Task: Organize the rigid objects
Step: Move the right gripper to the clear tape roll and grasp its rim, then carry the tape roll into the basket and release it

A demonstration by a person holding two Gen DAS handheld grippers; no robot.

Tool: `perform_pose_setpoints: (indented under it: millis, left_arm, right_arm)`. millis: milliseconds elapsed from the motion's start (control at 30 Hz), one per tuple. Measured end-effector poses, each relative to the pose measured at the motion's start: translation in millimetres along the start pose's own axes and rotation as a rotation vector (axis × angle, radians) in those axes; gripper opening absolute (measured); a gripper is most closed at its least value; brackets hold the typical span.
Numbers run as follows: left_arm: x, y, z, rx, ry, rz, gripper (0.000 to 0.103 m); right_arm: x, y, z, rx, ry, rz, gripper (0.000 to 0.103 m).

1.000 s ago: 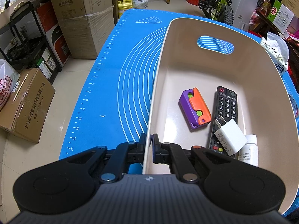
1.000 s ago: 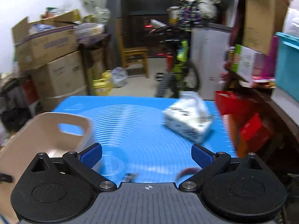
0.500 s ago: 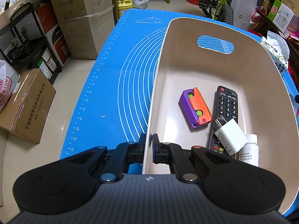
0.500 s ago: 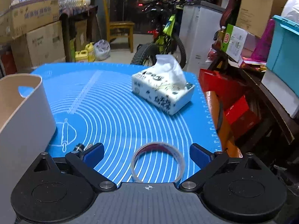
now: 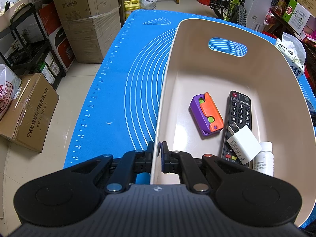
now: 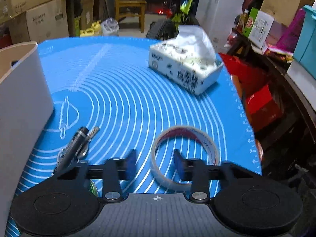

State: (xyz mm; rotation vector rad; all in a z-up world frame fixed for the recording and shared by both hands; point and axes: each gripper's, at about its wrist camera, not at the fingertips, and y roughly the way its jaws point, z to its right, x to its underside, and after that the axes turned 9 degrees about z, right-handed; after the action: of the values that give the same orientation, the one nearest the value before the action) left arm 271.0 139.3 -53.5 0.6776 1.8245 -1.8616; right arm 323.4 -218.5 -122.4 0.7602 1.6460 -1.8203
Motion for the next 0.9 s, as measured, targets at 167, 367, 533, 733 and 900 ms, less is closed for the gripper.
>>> perform_pose_setpoints:
  millis: [167, 367, 533, 733, 900]
  left_arm:
    - [0.0, 0.0, 0.1, 0.0, 0.0, 0.0, 0.008]
    - [0.0, 0.1, 0.2, 0.0, 0.0, 0.0, 0.008]
    - [0.1, 0.1, 0.2, 0.0, -0.001, 0.0, 0.008]
    - [0.1, 0.1, 0.1, 0.0, 0.0, 0.0, 0.008]
    - [-0.1, -0.1, 0.6, -0.002, 0.001, 0.0, 0.008]
  right_arm:
    - [4.8, 2.3, 1.4, -0.002, 0.012, -0.01, 0.023]
    - [6.7, -5.7, 1.8, -0.004, 0.015, 0.018, 0.018]
    - [2.1, -19.1, 3.2, -0.006, 0.034, 0.054, 0.018]
    - [-7.0, -39.1, 1.0, -0.011, 0.041, 0.097, 0.017]
    - [-18.3, -66.1, -11.1, -0.04, 0.019, 0.151, 0.017]
